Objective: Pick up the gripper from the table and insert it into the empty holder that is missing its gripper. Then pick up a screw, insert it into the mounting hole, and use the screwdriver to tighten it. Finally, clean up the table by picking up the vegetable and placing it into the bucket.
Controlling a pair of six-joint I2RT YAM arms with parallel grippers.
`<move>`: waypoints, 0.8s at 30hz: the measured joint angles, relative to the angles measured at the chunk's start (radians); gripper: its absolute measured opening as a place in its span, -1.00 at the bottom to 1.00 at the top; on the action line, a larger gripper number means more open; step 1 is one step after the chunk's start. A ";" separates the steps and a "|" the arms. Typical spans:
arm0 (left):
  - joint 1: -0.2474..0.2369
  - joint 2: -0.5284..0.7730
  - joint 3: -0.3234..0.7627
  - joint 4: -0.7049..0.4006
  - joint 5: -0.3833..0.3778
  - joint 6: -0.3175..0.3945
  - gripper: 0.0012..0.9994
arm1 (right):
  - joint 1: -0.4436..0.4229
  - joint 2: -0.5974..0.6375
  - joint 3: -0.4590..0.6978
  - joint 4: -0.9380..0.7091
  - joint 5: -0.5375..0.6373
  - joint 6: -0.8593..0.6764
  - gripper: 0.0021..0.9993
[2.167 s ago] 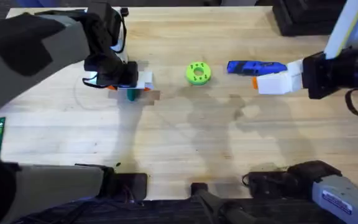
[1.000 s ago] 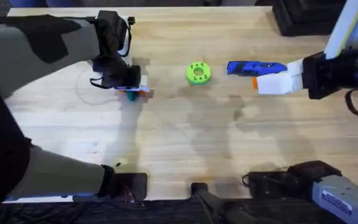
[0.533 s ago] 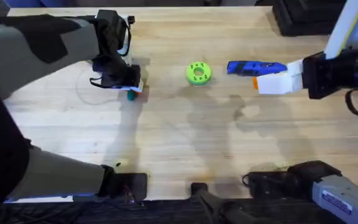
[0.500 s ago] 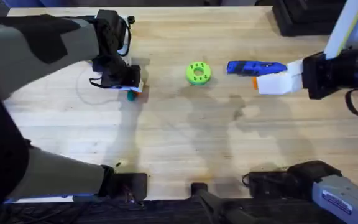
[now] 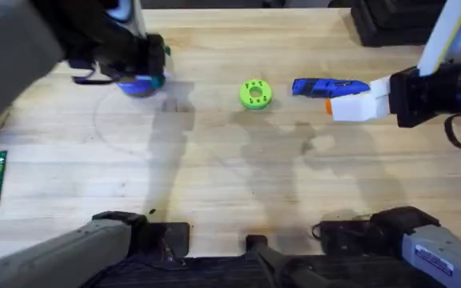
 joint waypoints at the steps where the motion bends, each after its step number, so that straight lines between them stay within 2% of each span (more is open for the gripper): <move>1: 0.000 -0.023 0.011 -0.002 -0.016 0.000 -0.94 | 0.000 0.000 0.000 0.000 0.000 0.000 0.98; 5: 0.020 -0.089 0.035 0.016 -0.082 0.004 -0.94 | 0.000 0.000 0.000 0.000 0.000 0.000 0.98; 10: 0.084 -0.089 0.036 0.051 -0.125 0.029 -0.94 | 0.000 0.000 0.000 0.000 0.000 0.000 0.98; 15: 0.129 -0.007 0.036 0.118 -0.138 0.037 -0.94 | 0.000 0.000 0.000 0.000 0.000 0.000 0.98; 24: 0.134 0.177 0.036 0.247 -0.140 0.041 -0.92 | 0.000 0.000 0.000 0.000 0.000 0.000 0.98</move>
